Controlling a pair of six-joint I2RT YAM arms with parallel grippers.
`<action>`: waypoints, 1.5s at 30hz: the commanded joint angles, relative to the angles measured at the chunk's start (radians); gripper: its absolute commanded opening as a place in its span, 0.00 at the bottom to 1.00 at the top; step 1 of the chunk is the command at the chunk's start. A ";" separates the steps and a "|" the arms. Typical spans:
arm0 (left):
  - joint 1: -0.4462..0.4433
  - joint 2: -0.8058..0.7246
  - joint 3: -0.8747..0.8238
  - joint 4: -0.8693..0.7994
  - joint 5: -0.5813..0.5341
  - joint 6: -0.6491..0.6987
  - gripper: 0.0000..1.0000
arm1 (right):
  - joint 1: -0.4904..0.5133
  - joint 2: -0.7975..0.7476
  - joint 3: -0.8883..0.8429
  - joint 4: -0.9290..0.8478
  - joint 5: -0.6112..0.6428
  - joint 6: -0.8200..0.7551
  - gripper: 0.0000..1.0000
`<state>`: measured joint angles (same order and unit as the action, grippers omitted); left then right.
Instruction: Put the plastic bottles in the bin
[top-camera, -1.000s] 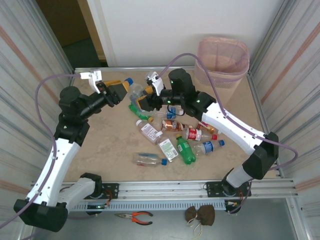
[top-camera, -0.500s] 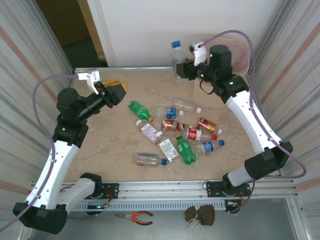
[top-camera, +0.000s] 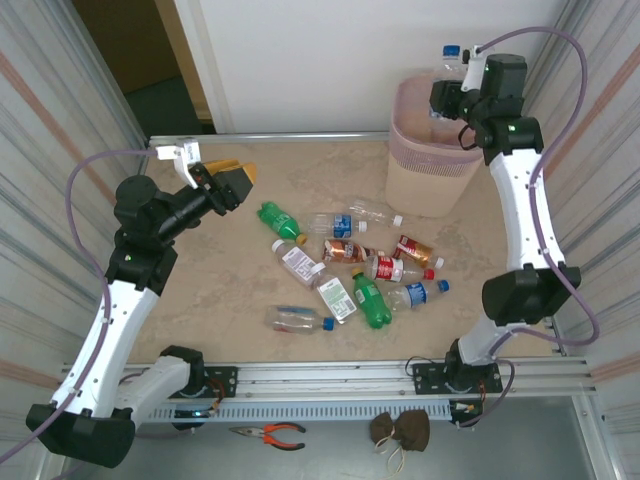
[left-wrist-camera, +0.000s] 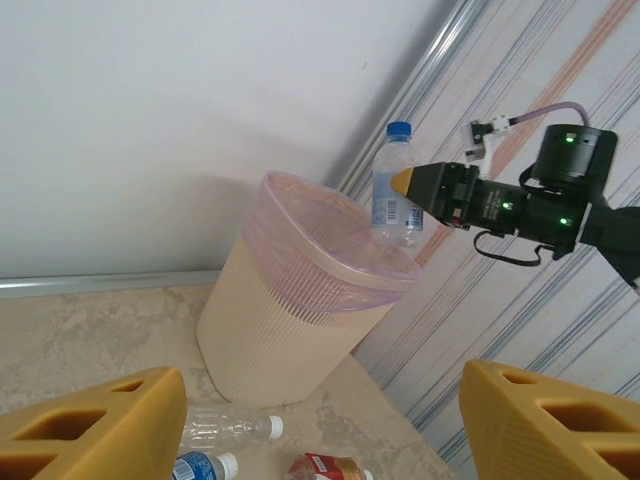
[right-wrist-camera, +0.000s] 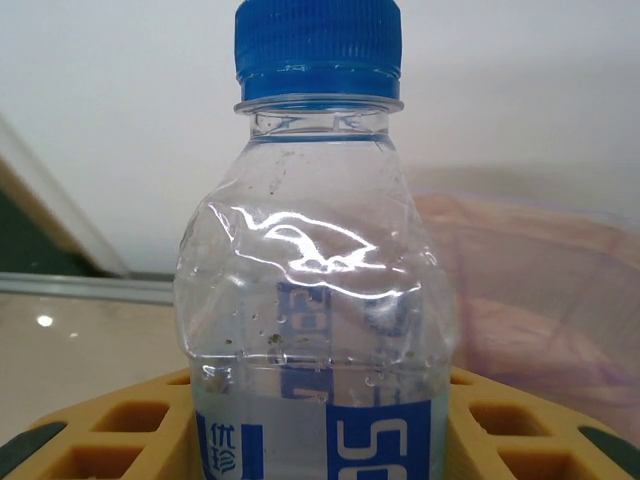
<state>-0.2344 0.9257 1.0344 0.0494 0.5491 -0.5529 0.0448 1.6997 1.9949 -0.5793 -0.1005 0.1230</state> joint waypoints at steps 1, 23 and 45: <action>0.008 -0.012 -0.009 -0.001 -0.001 0.016 0.73 | -0.025 0.085 0.081 -0.118 0.086 0.014 0.46; 0.007 -0.006 -0.019 -0.023 -0.024 0.044 0.72 | -0.105 0.550 0.452 -0.570 0.183 -0.057 0.48; 0.009 -0.014 -0.019 -0.040 -0.036 0.059 0.73 | -0.112 0.686 0.462 -0.592 0.302 -0.099 0.80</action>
<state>-0.2344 0.9260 1.0187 0.0181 0.5224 -0.5190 -0.0601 2.3886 2.4409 -1.1393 0.1650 0.0322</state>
